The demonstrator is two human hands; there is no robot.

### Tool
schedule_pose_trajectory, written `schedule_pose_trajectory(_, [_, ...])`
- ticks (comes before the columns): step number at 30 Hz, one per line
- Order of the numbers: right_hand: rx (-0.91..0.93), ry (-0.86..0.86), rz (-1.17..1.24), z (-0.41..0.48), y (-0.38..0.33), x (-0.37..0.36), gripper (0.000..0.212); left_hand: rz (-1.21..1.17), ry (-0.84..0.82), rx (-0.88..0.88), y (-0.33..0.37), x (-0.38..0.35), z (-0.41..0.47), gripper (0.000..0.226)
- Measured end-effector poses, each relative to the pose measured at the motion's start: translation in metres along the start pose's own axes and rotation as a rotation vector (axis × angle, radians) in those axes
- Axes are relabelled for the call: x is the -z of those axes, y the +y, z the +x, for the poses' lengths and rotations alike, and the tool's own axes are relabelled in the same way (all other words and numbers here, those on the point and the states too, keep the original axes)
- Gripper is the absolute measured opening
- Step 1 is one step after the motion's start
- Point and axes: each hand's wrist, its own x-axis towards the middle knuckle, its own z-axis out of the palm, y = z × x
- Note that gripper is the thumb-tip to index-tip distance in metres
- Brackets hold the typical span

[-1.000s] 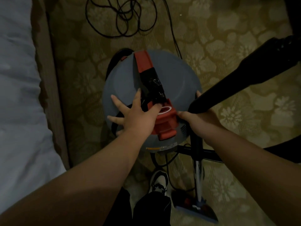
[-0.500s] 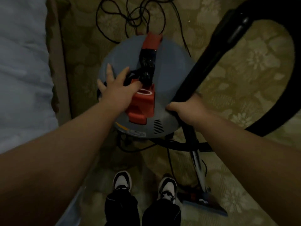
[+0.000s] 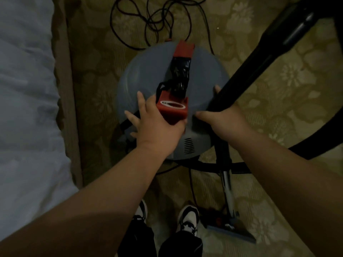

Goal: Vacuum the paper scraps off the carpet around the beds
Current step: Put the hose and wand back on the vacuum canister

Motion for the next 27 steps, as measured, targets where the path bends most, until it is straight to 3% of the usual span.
schedule_pose_trajectory(8, [-0.011, 0.005, 0.077, 0.021, -0.029, 0.029, 0.025, 0.002, -0.037, 0.071, 0.051, 0.005, 0.040, 0.098])
schedule_pose_trajectory(12, [-0.038, 0.071, -0.016, 0.015, -0.031, 0.032, 0.038, 0.002, -0.075, 0.067, 0.083, 0.014, 0.061, 0.098])
schedule_pose_trajectory(15, [-0.065, 0.109, -0.004, 0.001, -0.023, 0.038, 0.046, -0.030, -0.111, 0.175, 0.117, 0.018, 0.075, 0.101])
schedule_pose_trajectory(19, [-0.156, 0.107, 0.021, -0.019, -0.003, 0.059, 0.039, -0.029, -0.139, 0.318, 0.155, 0.002, 0.076, 0.105])
schedule_pose_trajectory(22, [-0.246, 0.105, 0.033, -0.018, 0.009, 0.074, 0.053, -0.031, -0.159, 0.378, 0.160, -0.025, 0.064, 0.117])
schedule_pose_trajectory(27, [-0.260, 0.043, 0.071, 0.009, 0.022, 0.090, 0.035, -0.024, -0.281, 0.381, 0.178, -0.071, 0.053, 0.133])
